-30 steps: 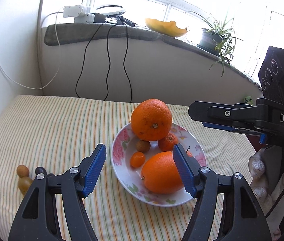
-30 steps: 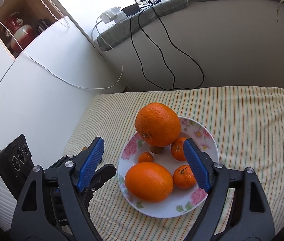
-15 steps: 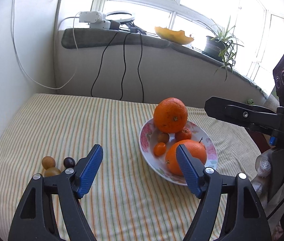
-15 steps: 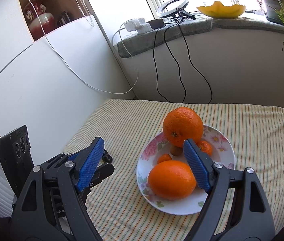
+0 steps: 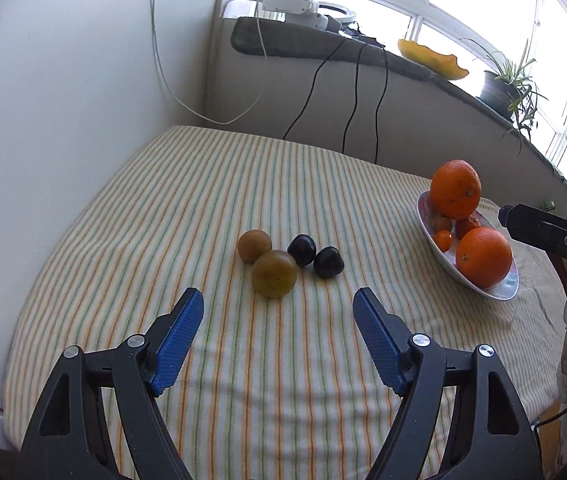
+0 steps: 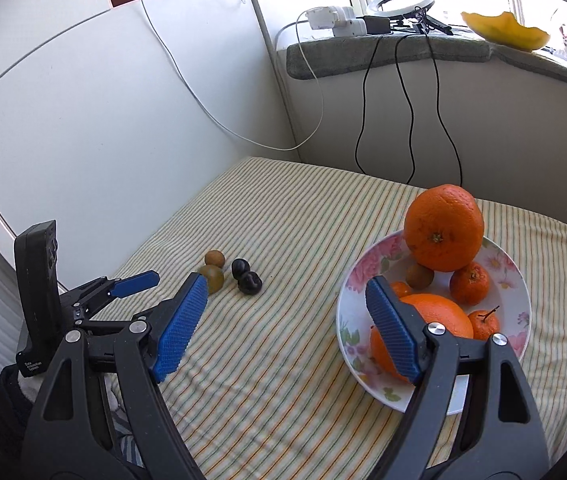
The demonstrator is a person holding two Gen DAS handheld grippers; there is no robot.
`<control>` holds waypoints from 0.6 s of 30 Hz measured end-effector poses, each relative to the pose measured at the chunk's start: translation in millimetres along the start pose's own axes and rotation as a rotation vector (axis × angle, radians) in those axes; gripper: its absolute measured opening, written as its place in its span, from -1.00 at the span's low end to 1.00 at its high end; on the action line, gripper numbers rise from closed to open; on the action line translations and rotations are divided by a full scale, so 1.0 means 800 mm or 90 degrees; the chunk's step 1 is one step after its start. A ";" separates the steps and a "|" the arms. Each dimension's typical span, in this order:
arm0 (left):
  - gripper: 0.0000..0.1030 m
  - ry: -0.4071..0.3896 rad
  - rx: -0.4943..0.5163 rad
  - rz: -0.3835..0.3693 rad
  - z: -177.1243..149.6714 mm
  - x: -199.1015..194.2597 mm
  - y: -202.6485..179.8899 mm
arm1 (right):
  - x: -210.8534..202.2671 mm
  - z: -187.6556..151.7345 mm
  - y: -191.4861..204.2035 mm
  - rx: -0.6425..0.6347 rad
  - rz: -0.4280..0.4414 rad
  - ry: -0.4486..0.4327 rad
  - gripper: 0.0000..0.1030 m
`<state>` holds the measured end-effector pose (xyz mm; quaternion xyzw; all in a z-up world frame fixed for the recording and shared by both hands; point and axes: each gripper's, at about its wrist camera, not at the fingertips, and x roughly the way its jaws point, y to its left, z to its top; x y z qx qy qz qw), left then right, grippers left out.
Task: Organize fruits
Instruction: 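Move both grippers toward the brown kiwis and dark plums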
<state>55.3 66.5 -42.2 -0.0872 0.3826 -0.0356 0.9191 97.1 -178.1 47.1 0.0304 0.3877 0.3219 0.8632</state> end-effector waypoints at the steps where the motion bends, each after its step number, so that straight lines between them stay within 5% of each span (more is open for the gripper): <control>1: 0.50 0.002 -0.004 0.001 -0.002 0.001 0.006 | 0.006 -0.001 0.004 -0.004 0.006 0.006 0.63; 8: 0.32 0.018 -0.017 -0.014 -0.008 0.012 0.023 | 0.047 -0.008 0.036 -0.046 0.036 0.054 0.57; 18: -0.09 0.039 -0.019 -0.060 0.003 0.039 0.023 | 0.111 -0.011 0.052 -0.071 0.033 0.125 -0.05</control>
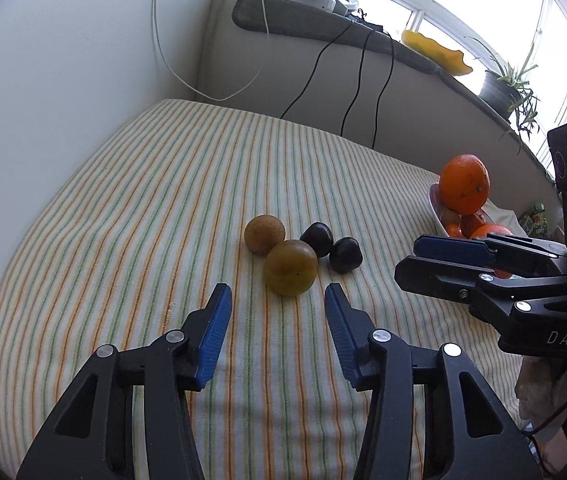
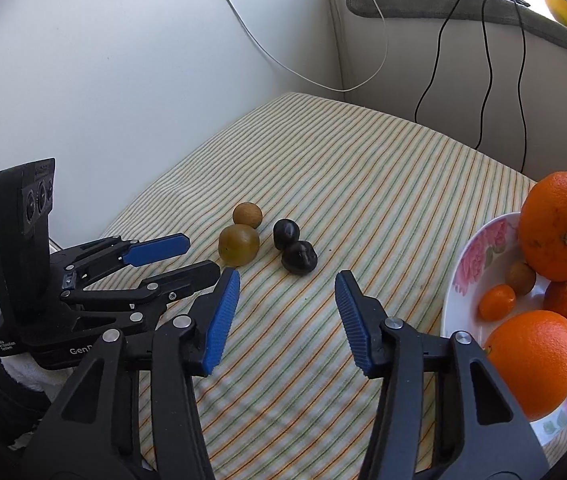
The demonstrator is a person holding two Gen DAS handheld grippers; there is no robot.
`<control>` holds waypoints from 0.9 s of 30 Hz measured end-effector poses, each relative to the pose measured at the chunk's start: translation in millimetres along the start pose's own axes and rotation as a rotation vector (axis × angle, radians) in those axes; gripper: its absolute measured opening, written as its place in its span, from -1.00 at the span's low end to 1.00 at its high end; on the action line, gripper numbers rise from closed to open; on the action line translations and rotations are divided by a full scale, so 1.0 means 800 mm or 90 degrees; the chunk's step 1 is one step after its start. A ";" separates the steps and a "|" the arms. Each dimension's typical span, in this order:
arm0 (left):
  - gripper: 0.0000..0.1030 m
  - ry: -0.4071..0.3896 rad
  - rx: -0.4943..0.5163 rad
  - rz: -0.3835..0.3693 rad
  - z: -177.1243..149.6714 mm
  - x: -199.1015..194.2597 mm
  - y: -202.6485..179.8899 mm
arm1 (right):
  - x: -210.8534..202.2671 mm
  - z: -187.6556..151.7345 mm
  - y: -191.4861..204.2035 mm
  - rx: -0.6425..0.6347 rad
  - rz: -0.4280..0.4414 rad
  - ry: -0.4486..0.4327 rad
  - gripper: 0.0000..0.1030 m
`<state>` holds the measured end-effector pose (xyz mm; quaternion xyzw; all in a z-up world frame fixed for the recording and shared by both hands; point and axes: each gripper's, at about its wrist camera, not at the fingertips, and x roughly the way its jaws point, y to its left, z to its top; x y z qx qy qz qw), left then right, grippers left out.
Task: Organize fruits
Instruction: 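Move both grippers toward the brown kiwis and dark plums, then grasp a dark plum with the right gripper while the left gripper grasps a brown kiwi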
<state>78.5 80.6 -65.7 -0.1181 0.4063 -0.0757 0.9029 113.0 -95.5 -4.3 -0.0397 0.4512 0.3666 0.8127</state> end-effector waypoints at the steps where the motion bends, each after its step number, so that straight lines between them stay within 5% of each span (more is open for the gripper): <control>1: -0.09 0.004 -0.001 -0.002 0.000 0.003 0.001 | 0.006 0.001 0.000 -0.001 0.000 0.007 -0.08; 22: -0.19 0.025 0.034 0.002 0.015 0.029 0.000 | 0.085 0.020 -0.011 -0.010 -0.013 0.063 -0.32; 27: -0.37 0.028 0.048 -0.006 0.015 0.030 -0.006 | 0.088 0.020 -0.009 -0.010 0.003 0.066 -0.47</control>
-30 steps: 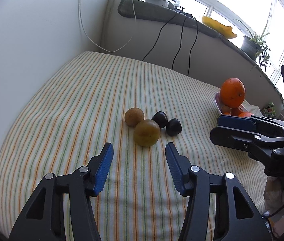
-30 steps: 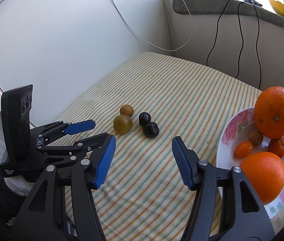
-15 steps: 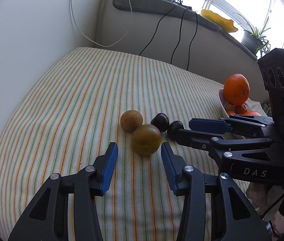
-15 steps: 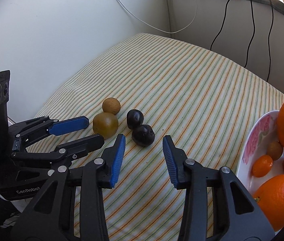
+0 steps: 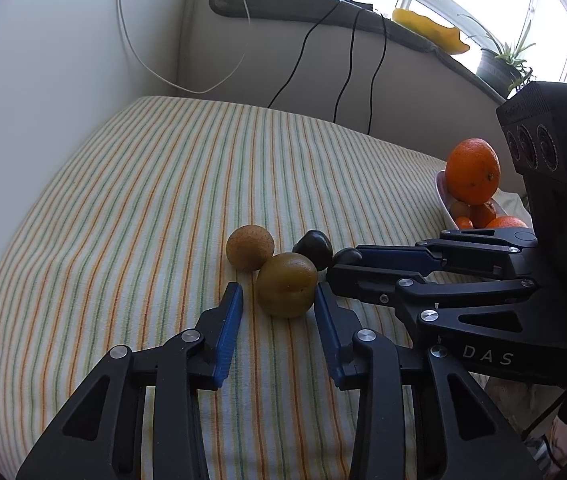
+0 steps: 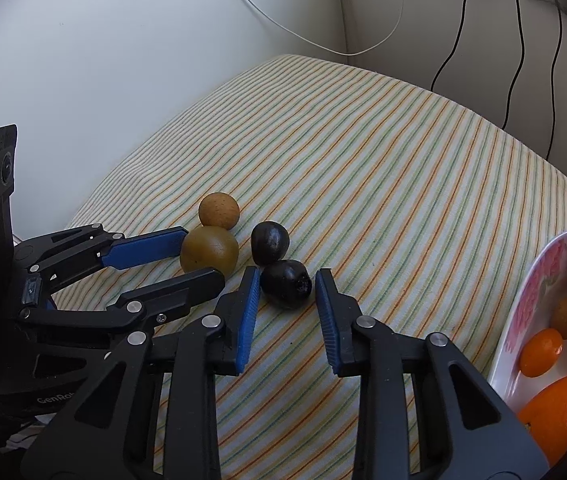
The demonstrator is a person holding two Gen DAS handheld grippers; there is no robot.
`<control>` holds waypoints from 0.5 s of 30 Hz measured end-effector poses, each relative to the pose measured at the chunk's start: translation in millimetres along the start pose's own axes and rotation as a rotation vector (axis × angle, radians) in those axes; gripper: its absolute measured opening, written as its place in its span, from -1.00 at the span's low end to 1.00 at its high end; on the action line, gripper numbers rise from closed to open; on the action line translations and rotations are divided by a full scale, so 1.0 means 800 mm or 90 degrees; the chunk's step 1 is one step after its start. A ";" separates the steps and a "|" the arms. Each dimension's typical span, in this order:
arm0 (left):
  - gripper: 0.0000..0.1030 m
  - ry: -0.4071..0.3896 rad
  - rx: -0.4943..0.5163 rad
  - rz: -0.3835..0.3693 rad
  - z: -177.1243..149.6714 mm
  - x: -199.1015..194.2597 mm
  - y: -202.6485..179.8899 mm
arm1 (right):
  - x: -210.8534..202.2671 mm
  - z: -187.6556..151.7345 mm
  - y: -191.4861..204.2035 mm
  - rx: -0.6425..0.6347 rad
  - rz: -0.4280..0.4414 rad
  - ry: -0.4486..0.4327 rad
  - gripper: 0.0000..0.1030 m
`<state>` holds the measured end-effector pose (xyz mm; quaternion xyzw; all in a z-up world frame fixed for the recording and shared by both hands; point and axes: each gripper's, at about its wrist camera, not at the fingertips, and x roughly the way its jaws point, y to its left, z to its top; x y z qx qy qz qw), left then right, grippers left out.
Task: Organize fruits
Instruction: 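Grasp a dark plum with the right gripper while the left gripper grasps a brown kiwi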
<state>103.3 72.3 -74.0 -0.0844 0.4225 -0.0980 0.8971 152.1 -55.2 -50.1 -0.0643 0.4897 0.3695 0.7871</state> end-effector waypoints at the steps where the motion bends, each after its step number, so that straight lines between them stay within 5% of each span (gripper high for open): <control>1: -0.43 0.001 0.003 -0.003 0.000 0.000 -0.001 | 0.000 0.000 0.001 -0.002 -0.003 -0.001 -0.48; 15: -0.50 -0.007 0.003 -0.004 -0.001 -0.006 -0.006 | -0.020 -0.014 -0.001 0.009 -0.004 -0.015 -0.49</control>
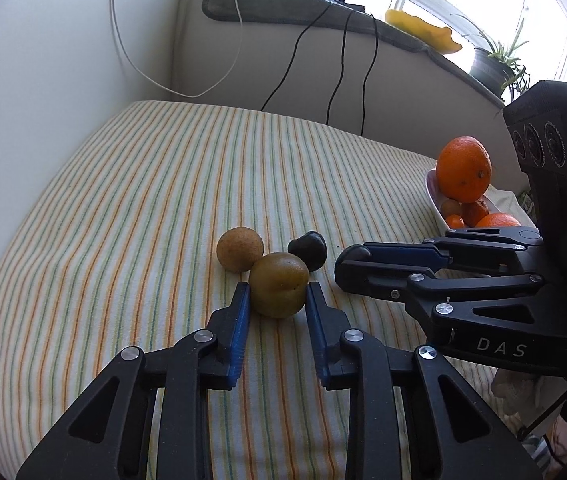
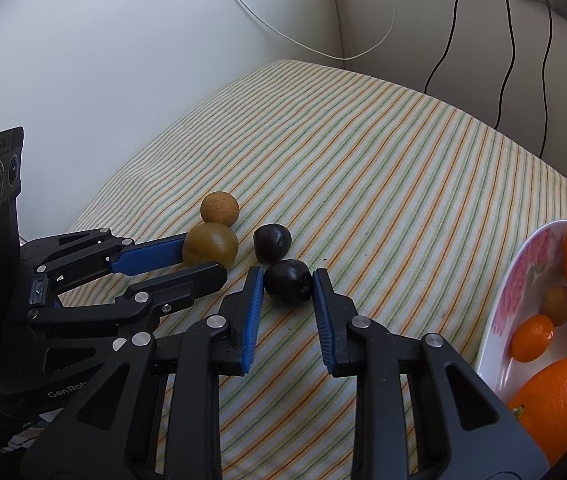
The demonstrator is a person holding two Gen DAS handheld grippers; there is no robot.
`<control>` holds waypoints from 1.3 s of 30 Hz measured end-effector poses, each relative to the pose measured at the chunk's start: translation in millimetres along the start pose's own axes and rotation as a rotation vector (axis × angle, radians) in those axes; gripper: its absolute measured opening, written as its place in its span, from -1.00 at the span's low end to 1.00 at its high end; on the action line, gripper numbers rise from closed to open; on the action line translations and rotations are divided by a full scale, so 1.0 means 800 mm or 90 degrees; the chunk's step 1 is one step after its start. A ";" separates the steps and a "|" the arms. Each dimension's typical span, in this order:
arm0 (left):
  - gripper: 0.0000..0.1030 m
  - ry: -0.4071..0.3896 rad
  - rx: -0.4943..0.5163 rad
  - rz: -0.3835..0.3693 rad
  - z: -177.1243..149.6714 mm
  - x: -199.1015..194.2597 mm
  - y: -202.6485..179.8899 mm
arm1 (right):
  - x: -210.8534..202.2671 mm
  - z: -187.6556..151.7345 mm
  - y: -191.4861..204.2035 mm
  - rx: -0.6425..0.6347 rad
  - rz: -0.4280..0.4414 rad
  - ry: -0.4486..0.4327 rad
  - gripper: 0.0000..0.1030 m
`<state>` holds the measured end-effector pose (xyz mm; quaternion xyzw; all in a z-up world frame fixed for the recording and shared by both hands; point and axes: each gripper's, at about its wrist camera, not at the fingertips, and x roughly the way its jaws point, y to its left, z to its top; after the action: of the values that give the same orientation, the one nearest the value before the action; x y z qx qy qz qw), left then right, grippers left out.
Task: Organize fruits
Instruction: 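Grasp a dark plum with the right gripper while the left gripper grasps a brown kiwi, then carry the plum and kiwi over the white plate with both grippers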
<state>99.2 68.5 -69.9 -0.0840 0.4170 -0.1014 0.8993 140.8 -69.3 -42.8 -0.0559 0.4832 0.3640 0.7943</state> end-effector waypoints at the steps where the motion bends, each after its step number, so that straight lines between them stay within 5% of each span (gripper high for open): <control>1: -0.50 0.000 -0.001 -0.002 0.000 -0.001 0.000 | -0.002 0.000 -0.001 0.001 0.001 -0.002 -0.49; 19: -0.50 -0.011 0.019 -0.050 0.008 -0.008 -0.050 | -0.097 -0.020 -0.026 0.031 -0.008 -0.082 -0.49; 39: -0.50 -0.012 0.067 -0.111 0.026 0.009 -0.129 | -0.193 -0.068 -0.133 0.126 -0.120 -0.146 -0.49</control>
<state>107.8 -31.5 -37.6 -0.0736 0.3939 -0.2007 0.8940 127.2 -251.4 25.4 0.0192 0.4153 0.2423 0.8766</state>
